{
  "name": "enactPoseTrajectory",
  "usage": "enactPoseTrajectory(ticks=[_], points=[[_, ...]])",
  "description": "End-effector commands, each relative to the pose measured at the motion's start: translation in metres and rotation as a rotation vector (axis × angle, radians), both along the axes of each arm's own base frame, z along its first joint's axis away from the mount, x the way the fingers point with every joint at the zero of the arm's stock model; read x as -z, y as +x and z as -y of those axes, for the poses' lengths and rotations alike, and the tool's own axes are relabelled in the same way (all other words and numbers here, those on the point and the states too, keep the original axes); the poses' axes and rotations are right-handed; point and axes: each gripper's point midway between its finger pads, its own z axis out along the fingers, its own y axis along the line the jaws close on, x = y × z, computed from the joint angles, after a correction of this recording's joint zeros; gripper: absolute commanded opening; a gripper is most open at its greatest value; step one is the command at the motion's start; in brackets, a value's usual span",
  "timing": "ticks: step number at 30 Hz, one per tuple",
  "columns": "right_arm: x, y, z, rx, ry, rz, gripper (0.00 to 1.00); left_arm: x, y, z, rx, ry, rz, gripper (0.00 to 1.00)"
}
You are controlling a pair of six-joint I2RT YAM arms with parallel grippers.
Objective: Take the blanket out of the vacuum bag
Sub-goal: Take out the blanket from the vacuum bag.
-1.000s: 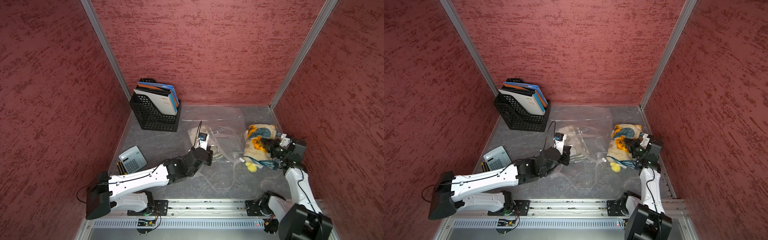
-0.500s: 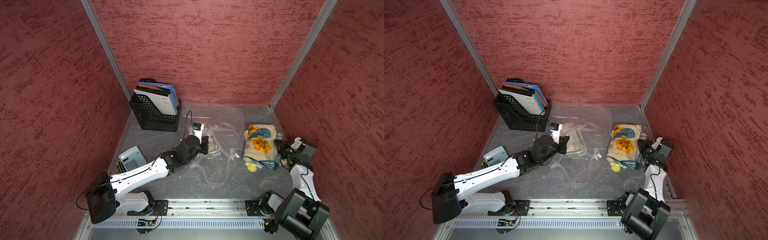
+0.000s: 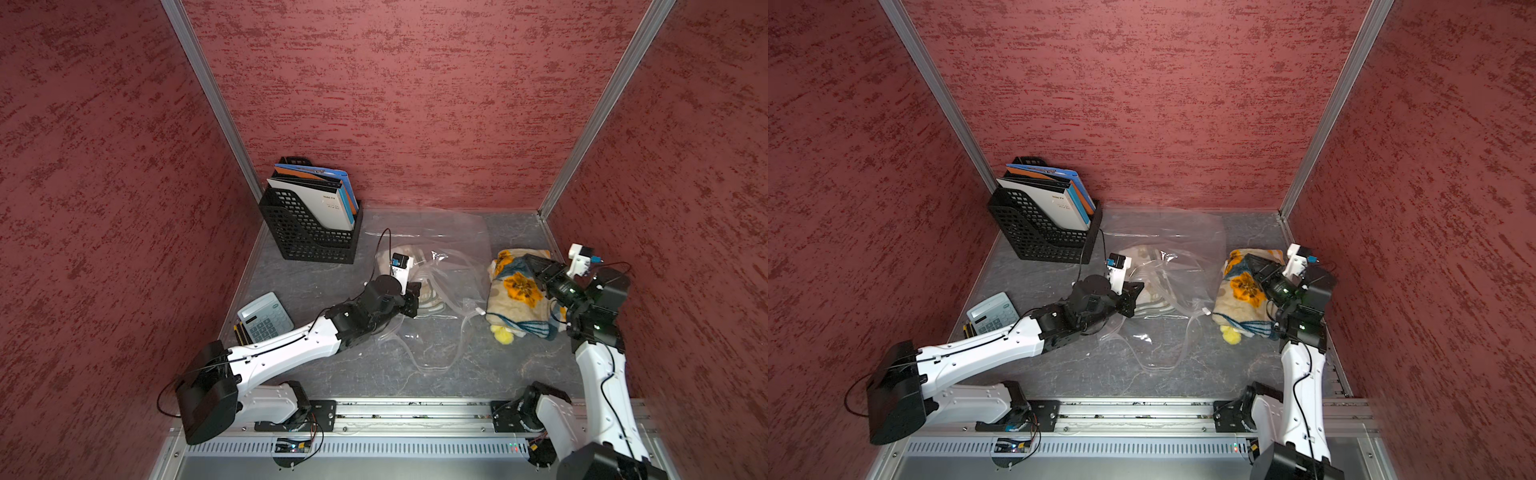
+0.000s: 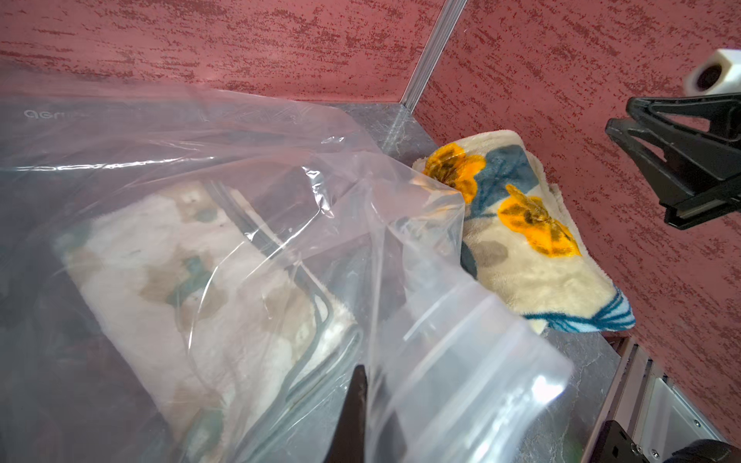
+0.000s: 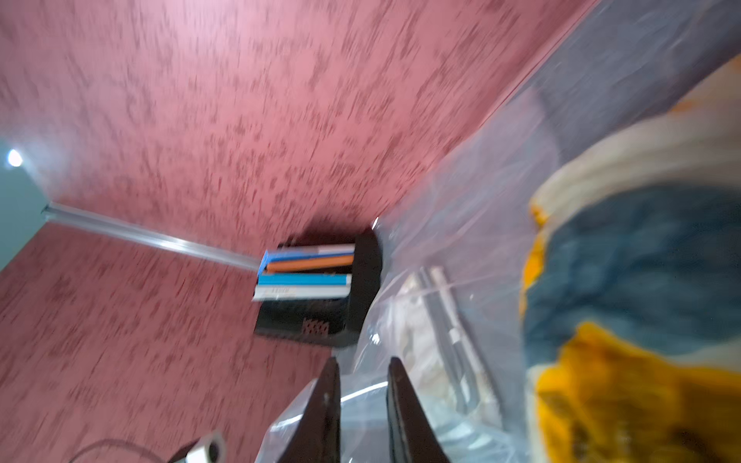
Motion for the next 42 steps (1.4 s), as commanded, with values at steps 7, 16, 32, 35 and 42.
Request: enactPoseTrajectory(ticks=[7,16,32,35,42], points=[[-0.01,-0.046,-0.103,-0.233,0.071,0.031,0.13,0.004,0.014,0.004,-0.01,-0.009,-0.06,0.0],[0.047,-0.068,-0.216,-0.392,0.035,-0.039,0.1,0.004,0.02,-0.001,-0.064,0.009,-0.075,0.0],[0.123,-0.037,-0.222,-0.154,0.013,-0.176,0.32,-0.001,0.012,-0.007,-0.064,-0.024,-0.059,0.0],[0.137,-0.031,-0.23,-0.153,0.032,-0.205,0.37,-0.002,0.011,-0.008,-0.065,-0.026,-0.054,0.0],[0.164,-0.02,-0.232,-0.086,0.066,-0.277,0.55,-0.004,0.008,-0.005,-0.049,-0.04,-0.054,0.0]])
